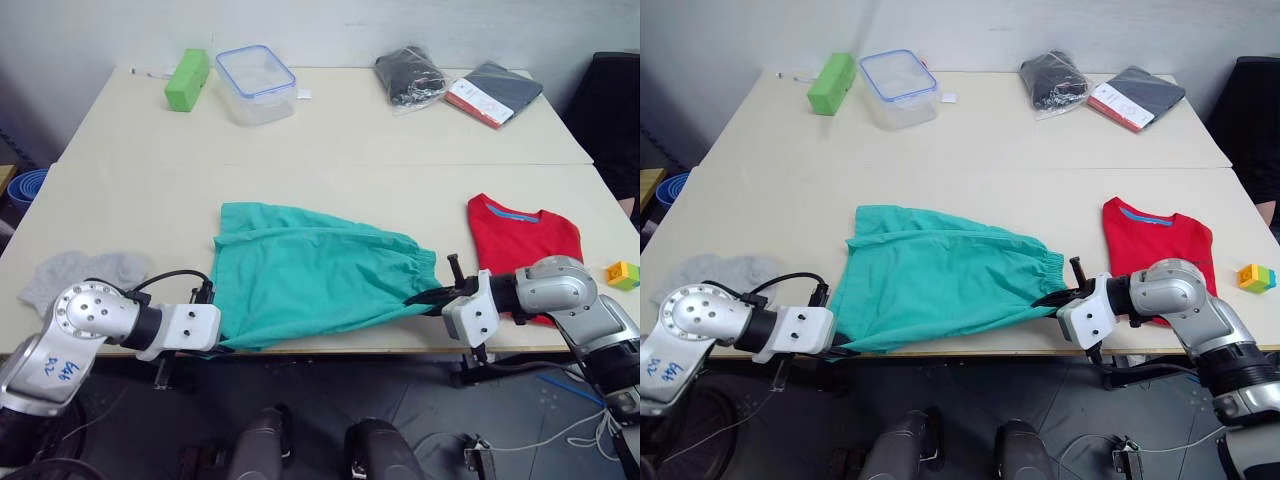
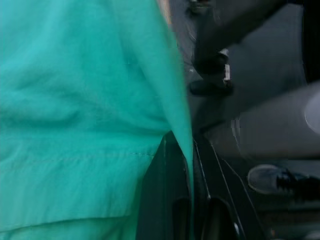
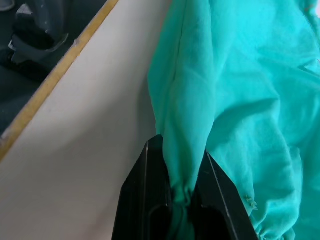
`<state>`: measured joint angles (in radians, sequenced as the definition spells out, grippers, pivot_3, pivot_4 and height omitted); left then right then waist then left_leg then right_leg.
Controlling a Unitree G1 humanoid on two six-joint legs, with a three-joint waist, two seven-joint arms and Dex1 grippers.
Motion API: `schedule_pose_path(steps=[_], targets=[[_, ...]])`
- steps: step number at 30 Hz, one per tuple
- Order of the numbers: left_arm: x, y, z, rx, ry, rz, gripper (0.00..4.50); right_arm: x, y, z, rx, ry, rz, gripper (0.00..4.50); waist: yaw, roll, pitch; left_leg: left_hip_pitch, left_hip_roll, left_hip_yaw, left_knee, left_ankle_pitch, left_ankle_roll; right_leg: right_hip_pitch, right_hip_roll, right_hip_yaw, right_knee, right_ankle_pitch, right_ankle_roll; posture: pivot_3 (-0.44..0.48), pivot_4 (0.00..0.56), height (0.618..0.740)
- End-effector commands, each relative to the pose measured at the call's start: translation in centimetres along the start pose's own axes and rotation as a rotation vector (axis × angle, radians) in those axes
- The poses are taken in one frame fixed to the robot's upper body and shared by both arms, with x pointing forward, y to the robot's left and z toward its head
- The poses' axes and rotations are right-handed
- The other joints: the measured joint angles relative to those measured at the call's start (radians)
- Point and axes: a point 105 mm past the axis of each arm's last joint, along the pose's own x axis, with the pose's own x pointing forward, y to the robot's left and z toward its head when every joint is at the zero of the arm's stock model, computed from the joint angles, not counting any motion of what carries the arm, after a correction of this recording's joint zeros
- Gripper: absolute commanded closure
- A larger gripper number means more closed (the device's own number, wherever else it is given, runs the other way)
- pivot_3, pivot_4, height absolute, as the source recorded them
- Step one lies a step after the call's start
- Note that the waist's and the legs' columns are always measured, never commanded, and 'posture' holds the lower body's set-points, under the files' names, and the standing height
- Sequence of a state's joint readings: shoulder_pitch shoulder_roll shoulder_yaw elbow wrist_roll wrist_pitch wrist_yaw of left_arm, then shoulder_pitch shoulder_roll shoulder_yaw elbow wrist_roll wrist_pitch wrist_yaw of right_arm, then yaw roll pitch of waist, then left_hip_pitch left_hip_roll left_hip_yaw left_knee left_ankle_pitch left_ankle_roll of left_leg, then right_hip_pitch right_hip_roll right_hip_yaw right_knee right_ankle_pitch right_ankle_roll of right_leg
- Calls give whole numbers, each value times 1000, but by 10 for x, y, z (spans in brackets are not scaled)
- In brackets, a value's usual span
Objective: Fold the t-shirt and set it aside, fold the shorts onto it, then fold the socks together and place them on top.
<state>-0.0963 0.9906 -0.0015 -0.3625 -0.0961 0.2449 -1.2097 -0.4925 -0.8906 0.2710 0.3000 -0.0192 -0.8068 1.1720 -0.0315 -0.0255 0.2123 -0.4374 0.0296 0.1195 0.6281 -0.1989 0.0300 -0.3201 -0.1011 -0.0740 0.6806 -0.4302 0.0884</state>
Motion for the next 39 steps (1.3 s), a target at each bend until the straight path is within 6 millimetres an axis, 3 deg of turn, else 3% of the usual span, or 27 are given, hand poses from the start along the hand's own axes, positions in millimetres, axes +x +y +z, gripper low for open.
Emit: schedule_pose_path(steps=[1,4,7,12,14,17,18,23,25,27,30,33,39], targets=[[-6,8,3,-9,15,100,4445,-2,-5,2,-21,-11,-21,4500,2,0,0,0,0,0,0,0,0,0,0,0,0,0,0,0,150,740],[-9,12,2,-65,-20,136,4500,-9,-8,2,54,-6,-51,3615,2,0,0,0,0,0,0,0,0,0,0,0,0,0,0,0,150,740],[-24,17,5,-142,-88,133,3786,-25,-14,8,158,-8,-102,2586,4,0,0,0,0,0,-1,0,0,0,0,0,0,0,0,0,150,740],[-69,42,40,-288,-330,145,2248,-50,-41,27,455,-94,-274,847,4,0,0,-1,0,-2,-1,0,0,0,0,-2,0,0,0,0,150,740],[-79,53,54,-307,-398,151,2223,-51,-51,35,545,-140,-326,163,4,0,0,-1,0,-3,-1,0,-1,0,0,-2,0,0,0,0,150,740],[-65,76,70,-327,-480,190,2223,-33,-64,42,626,-180,-382,163,5,1,-1,0,0,-3,-1,0,-1,1,0,-2,-1,0,0,0,150,740],[-57,81,72,-323,-484,194,2411,-26,-67,44,650,-195,-388,335,5,1,-1,0,0,-3,-1,0,-1,2,0,-2,-1,0,0,0,150,740],[-4,75,71,-301,-429,106,3792,11,-78,47,711,-220,-417,1904,3,1,-1,-3,0,0,-1,1,-2,-3,2,0,0,0,0,0,150,740],[21,71,57,-273,-344,86,4389,32,-74,46,703,-196,-393,2551,4,1,-1,-3,0,0,-1,1,-2,-3,2,0,0,0,0,0,150,740],[39,68,43,-249,-282,76,4500,53,-67,42,686,-153,-361,3195,4,1,-1,-2,0,0,-1,1,-2,-2,2,0,0,0,0,0,150,740],[56,81,26,-251,-202,154,4500,70,-58,30,651,-55,-344,4276,5,1,-1,-3,0,0,-1,1,-2,-3,2,1,0,0,0,0,150,740],[65,90,14,-228,-146,204,4500,71,-49,3,586,106,-365,4478,16,1,-1,-3,0,-1,0,1,-2,-2,1,0,0,0,0,0,150,740],[66,90,-2,-243,-132,218,4500,36,-63,-37,706,229,-539,4478,14,1,-2,-1,-1,0,-1,1,-2,-1,1,0,1,0,0,0,150,740]])
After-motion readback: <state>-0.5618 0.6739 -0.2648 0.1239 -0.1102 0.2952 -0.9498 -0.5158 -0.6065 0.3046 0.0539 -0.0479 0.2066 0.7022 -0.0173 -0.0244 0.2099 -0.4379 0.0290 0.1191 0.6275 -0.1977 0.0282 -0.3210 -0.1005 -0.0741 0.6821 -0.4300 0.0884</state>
